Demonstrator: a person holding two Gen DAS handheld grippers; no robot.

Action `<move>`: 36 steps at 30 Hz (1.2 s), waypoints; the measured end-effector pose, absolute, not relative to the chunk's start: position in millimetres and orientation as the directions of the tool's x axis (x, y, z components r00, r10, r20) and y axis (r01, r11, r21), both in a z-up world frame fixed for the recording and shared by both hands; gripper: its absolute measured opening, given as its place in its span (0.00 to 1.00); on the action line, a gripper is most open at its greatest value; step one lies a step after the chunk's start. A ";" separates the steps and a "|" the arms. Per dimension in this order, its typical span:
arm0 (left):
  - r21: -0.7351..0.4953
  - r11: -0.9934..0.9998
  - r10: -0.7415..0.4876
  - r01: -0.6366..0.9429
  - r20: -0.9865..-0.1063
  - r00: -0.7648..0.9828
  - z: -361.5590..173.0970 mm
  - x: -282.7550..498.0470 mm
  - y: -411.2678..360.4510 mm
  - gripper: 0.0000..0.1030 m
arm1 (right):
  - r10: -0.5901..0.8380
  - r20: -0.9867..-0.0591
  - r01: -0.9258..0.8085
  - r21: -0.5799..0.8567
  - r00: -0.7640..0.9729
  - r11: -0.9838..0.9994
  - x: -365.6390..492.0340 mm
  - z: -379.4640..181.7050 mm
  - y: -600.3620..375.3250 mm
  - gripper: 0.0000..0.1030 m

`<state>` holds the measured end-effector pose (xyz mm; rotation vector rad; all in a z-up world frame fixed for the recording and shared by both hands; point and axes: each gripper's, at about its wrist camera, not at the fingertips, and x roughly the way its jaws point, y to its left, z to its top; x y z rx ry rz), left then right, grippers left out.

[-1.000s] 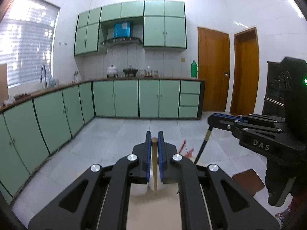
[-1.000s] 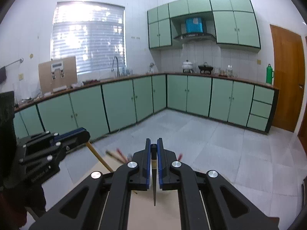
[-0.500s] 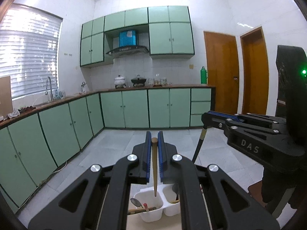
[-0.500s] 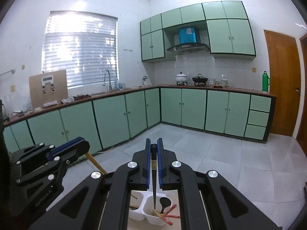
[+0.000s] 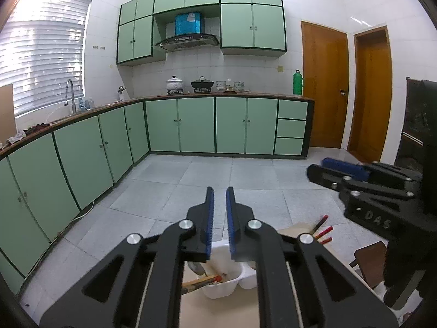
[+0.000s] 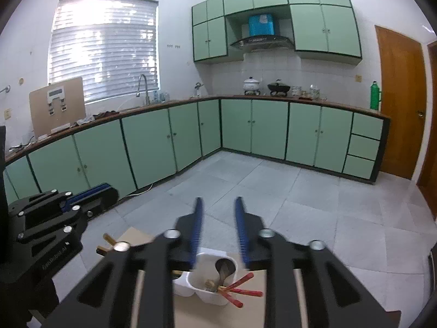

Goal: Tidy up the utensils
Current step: 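Open both tools to release the chopsticks into the holder, then pull both open tools back from the holder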

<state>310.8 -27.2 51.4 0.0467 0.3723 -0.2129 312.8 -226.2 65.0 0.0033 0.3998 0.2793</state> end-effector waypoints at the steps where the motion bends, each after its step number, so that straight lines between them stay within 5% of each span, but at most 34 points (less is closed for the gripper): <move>1: 0.005 0.977 -0.197 0.213 -0.358 0.913 52.7 307.3 -24.6 0.17 | 0.265 -0.380 -0.263 0.057 0.886 0.963 309.9 65.9 -228.5 0.32; 3: 0.008 0.979 -0.190 0.205 -0.341 0.921 55.3 298.1 -21.2 0.32 | 0.253 -0.369 -0.249 0.060 0.894 0.967 300.2 67.4 -235.6 0.38; 15: -0.011 0.983 -0.179 0.184 -0.299 0.938 46.6 221.8 -7.4 0.76 | 0.205 -0.355 -0.193 0.068 0.912 0.979 225.0 47.1 -262.8 0.70; 25: -0.062 0.983 -0.182 0.172 -0.359 0.915 20.3 169.8 -1.4 0.91 | 0.210 -0.373 -0.187 0.098 0.904 0.977 159.4 18.5 -263.5 0.94; 36: -0.065 0.989 -0.149 0.134 -0.424 0.894 -5.0 123.9 6.7 0.94 | 0.224 -0.419 -0.202 0.097 0.880 0.975 108.4 -2.1 -247.7 0.94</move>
